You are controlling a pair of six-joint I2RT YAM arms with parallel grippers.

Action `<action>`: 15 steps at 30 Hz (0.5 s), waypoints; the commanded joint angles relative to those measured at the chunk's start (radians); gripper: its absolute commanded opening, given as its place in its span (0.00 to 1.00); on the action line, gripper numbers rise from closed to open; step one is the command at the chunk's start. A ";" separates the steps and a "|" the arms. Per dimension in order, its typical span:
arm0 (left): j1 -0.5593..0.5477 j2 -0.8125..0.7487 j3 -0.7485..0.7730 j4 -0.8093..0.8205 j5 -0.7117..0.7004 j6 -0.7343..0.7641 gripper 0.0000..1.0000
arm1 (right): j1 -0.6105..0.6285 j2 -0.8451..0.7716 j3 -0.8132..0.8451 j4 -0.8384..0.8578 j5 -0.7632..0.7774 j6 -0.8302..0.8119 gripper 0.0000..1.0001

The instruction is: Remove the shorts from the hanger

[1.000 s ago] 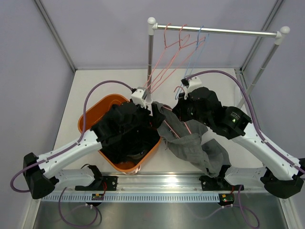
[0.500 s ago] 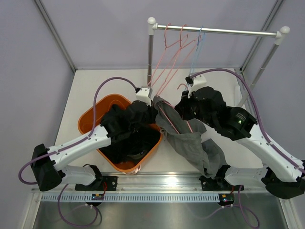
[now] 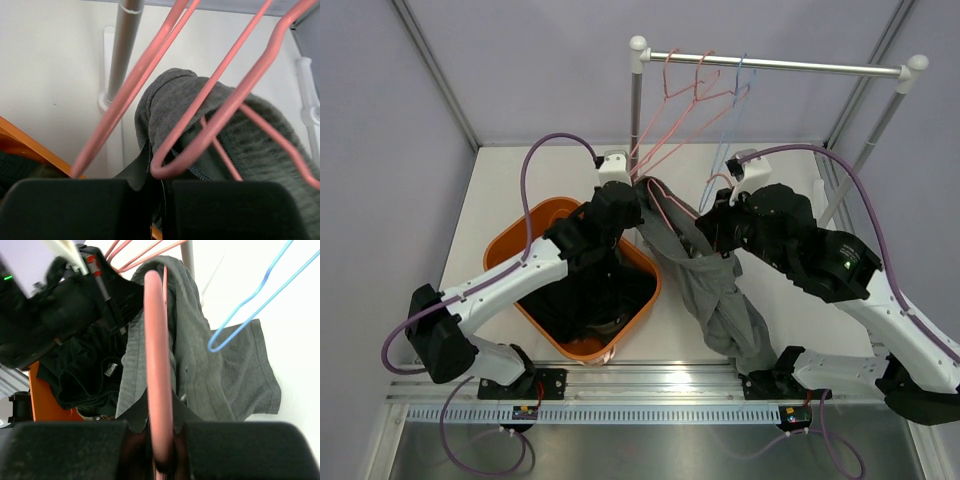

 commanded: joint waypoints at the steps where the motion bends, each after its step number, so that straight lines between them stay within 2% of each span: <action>1: 0.055 0.044 0.055 0.013 -0.111 0.024 0.00 | 0.012 -0.070 0.023 -0.022 -0.045 -0.010 0.00; 5: 0.072 0.058 0.038 0.045 -0.036 0.035 0.00 | 0.012 -0.076 0.033 -0.030 -0.033 -0.018 0.00; 8: 0.072 0.039 0.021 0.079 0.085 0.067 0.00 | 0.012 -0.077 0.027 -0.013 -0.017 -0.026 0.00; 12: 0.059 -0.022 -0.037 0.122 0.324 0.110 0.00 | 0.012 -0.042 0.027 0.025 -0.008 -0.041 0.00; 15: 0.007 -0.100 -0.080 0.140 0.390 0.154 0.00 | 0.013 -0.013 0.036 0.047 0.010 -0.055 0.00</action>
